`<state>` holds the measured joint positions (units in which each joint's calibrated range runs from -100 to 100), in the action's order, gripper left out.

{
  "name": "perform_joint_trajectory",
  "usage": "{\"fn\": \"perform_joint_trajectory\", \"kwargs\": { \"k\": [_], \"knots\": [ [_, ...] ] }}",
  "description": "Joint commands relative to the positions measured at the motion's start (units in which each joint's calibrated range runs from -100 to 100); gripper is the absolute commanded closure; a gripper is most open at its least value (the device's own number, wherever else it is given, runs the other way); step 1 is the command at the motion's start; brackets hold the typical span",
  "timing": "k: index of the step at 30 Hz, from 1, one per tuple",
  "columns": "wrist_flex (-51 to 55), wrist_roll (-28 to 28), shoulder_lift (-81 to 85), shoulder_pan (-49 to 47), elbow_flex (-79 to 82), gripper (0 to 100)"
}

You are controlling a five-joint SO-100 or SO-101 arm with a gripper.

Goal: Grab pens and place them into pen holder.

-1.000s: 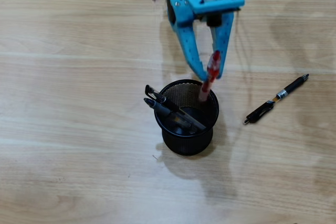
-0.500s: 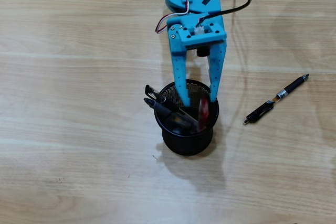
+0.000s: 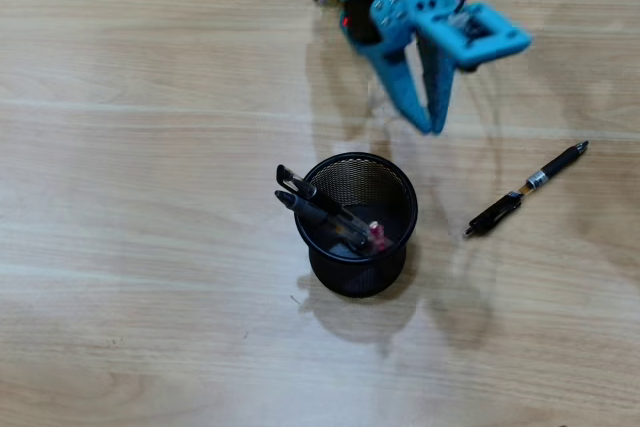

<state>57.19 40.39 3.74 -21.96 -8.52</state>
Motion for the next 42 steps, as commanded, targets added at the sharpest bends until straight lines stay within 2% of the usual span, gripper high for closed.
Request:
{"fn": "perform_joint_trajectory", "kwargs": {
  "k": [1, 8, 20, 26, 30, 41, 42],
  "knots": [
    [5.8, -4.0, 0.6, -4.6, -6.7, 98],
    [3.1, -4.1, -7.9, -10.9, -10.2, 98],
    [5.0, -24.6, -21.3, -21.2, -16.0, 98],
    [11.6, -30.9, -21.5, -23.8, -15.5, 98],
    [11.2, -36.3, -21.6, -25.6, -15.4, 98],
    [11.1, -36.7, -27.2, -24.6, -16.0, 98],
    [11.7, -35.4, -27.4, -24.6, -16.1, 97]
  ]
}}
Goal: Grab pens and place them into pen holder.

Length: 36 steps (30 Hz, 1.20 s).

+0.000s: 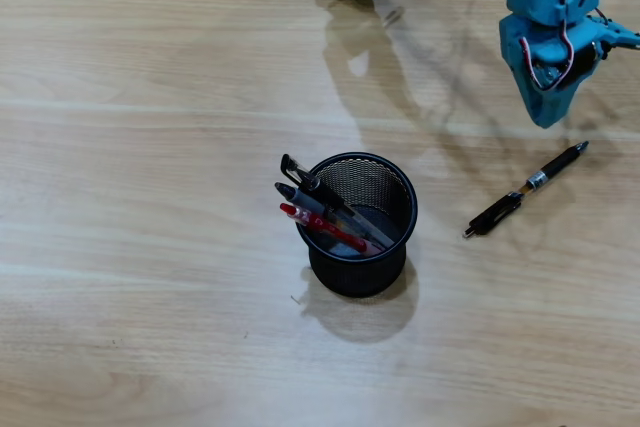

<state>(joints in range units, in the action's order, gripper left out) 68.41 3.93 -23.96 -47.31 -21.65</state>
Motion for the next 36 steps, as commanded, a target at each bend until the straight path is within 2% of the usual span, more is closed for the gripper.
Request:
{"fn": "perform_joint_trajectory", "kwargs": {
  "k": [1, 3, 8, 24, 31, 36],
  "knots": [
    [0.6, 2.5, 0.1, 0.8, -3.0, 96],
    [0.5, 4.3, -0.3, 1.5, -3.0, 90],
    [0.7, 4.4, -0.8, 1.9, -2.2, 68],
    [0.3, 7.7, -11.2, 1.1, -3.9, 68],
    [0.7, 11.6, -12.6, -1.7, -3.2, 84],
    [5.4, 14.1, -12.3, -3.0, -3.2, 87]
  ]
}}
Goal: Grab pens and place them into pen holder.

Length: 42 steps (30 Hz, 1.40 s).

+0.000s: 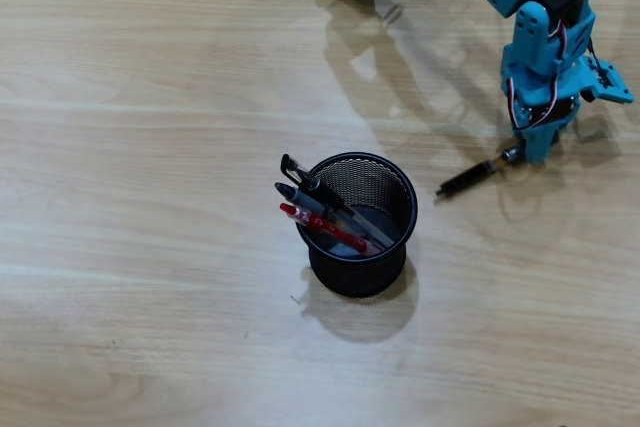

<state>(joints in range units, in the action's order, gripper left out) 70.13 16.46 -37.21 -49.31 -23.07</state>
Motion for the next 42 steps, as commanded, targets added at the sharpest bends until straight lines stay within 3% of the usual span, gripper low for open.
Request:
{"fn": "perform_joint_trajectory", "kwargs": {
  "k": [1, 5, 18, 29, 34, 39, 42],
  "knots": [
    [4.2, 1.8, 0.9, -1.1, -2.0, 87],
    [4.0, 1.8, 1.0, -1.5, -1.8, 99],
    [4.8, 1.8, 7.0, -1.7, -6.0, 98],
    [18.2, 1.4, 28.1, 7.9, -18.0, 98],
    [17.3, 1.9, 33.9, 14.2, -25.5, 98],
    [6.9, 2.1, 35.8, 19.5, -29.7, 98],
    [0.4, 7.3, 35.9, 21.7, -29.6, 98]
  ]
}}
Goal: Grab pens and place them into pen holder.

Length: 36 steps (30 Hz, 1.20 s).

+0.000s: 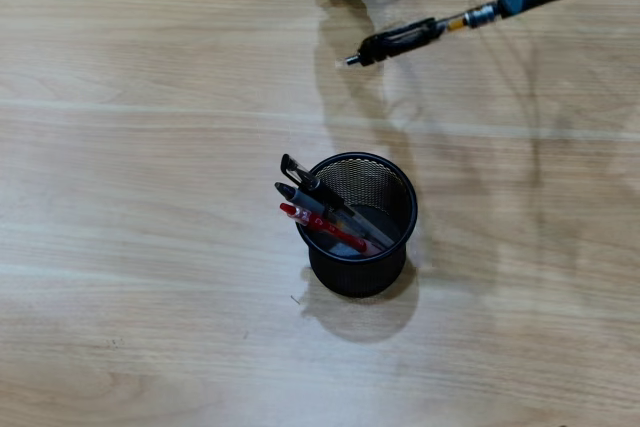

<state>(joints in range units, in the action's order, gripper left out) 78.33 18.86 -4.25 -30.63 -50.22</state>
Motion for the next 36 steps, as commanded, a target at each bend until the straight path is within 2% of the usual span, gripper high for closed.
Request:
{"fn": "perform_joint_trajectory", "kwargs": {
  "k": [1, 7, 11, 17, 20, 24, 32, 36],
  "knots": [
    [-9.3, 7.1, 2.9, 3.6, -2.4, 98],
    [-18.3, 17.8, 2.7, 4.9, -2.3, 98],
    [-22.0, 28.8, 2.8, 7.3, -2.2, 98],
    [-21.6, 29.6, 3.1, 11.8, 4.8, 98],
    [-25.1, 29.6, 4.7, 13.2, 10.3, 98],
    [-38.7, 29.7, 7.9, 15.1, 22.7, 98],
    [-68.8, 33.1, 15.0, 17.8, 55.5, 98],
    [-78.4, 34.7, 18.2, 18.7, 70.6, 98]
  ]
}}
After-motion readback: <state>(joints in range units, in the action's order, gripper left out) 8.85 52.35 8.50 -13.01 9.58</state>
